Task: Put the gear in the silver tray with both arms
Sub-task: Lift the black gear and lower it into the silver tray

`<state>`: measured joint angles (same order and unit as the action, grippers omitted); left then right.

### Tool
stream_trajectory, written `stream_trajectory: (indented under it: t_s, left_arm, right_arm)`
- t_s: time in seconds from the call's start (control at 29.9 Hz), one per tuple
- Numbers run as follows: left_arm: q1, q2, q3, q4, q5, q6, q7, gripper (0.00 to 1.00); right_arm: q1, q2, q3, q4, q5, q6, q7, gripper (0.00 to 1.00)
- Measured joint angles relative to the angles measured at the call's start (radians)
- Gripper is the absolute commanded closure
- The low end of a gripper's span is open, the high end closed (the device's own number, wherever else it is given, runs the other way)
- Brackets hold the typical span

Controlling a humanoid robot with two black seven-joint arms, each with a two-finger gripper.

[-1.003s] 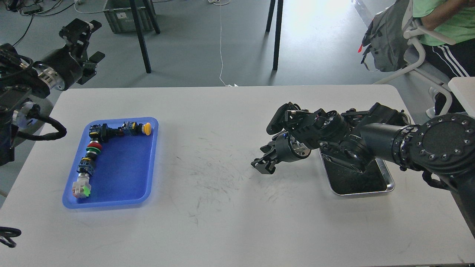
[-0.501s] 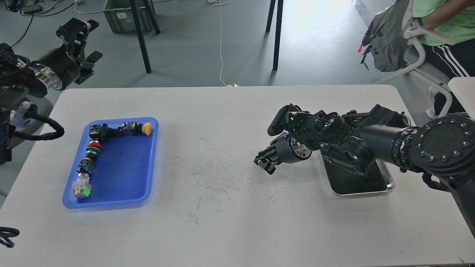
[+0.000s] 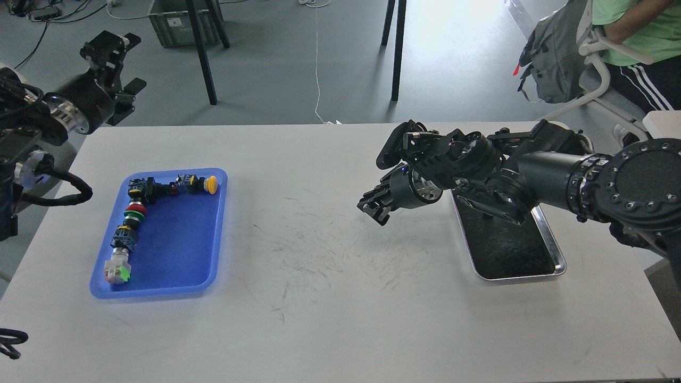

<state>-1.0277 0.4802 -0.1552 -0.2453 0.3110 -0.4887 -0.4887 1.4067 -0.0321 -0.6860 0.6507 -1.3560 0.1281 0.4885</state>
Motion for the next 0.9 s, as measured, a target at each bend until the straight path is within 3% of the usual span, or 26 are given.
stream_trajectory:
  t_s: [0.17, 0.53, 0.9]
  left_arm:
    - [0.007, -0.008, 0.000, 0.000, -0.001, 0.000, 0.000, 0.01]
    - [0.013, -0.025, -0.003, 0.000, -0.001, 0.000, 0.000, 0.01]
    - [0.017, -0.035, -0.002, 0.000, 0.000, 0.000, 0.000, 0.01]
  right_arm:
    - [0.028, -0.121, -0.012, 0.023, -0.003, 0.021, 0.000, 0.99]
    - [0.055, -0.397, -0.090, 0.243, -0.082, 0.024, 0.000, 0.99]
    - [0.043, -0.502, -0.110, 0.361, -0.228, 0.021, 0.000, 0.98]
